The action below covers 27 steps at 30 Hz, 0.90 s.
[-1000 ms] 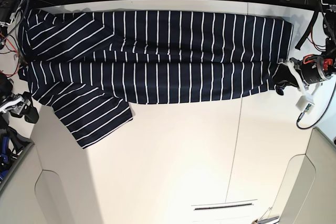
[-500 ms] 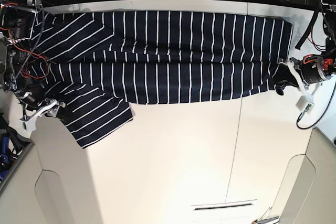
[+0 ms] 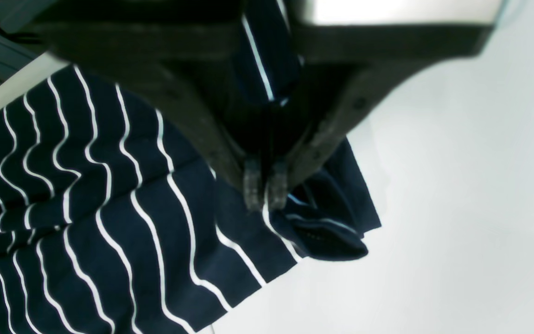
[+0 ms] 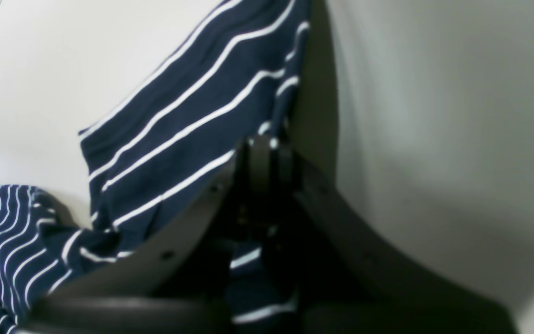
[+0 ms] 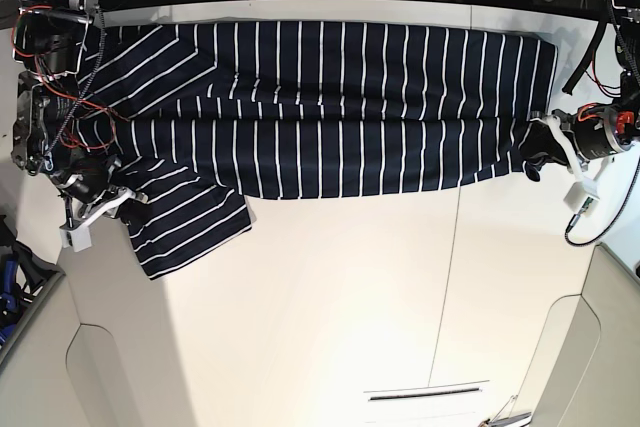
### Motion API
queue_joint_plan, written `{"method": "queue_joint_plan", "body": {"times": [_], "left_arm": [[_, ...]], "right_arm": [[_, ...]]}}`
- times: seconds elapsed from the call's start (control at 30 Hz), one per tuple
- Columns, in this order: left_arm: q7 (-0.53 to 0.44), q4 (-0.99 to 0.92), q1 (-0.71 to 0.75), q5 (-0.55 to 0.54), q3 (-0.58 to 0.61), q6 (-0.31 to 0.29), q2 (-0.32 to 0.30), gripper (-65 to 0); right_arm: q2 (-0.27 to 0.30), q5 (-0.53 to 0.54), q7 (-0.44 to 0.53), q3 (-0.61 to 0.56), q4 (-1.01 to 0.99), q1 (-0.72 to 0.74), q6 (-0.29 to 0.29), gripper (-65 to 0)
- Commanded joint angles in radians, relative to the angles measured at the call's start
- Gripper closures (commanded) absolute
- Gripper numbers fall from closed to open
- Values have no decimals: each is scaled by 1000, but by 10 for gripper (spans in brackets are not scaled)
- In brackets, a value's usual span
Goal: Fold the T-shirt properly
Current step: 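Grasp the folded edge with both grippers and tuck it under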
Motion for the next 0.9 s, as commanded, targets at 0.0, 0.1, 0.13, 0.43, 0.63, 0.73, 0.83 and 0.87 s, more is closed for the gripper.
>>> {"method": "queue_joint_plan", "body": {"times": [0.0,0.1,0.13,0.43,0.63,0.73,0.83,0.87], "left_arm": [[-15,16,-14,-14,-10,-11,-23,0],[-25,16,-14,-10,-10,-11,-24,0],[-32,19,-14,-4,-10,-11,-26,0],[2,133,-13,26,-10,-10,-58,0],[21,186,-12,26,-10,-10,-82,0],[24,215,9,26,-11,-10,-96,0],[24,251,48,26,-11,-9,-101,0],[23,266,60,29,-11,-9,-101,0]], "right_arm": [[12,20,3,5,32,23,11,0],[12,27,-68,12,89,22,11,0],[13,27,-93,18,115,20,11,0],[26,156,-261,137,439,-93,11,0],[29,269,-333,270,632,-244,11,0],[32,351,-368,340,713,-329,12,0],[34,399,-388,401,775,-401,24,0],[34,411,-393,417,791,-420,24,0]]}}
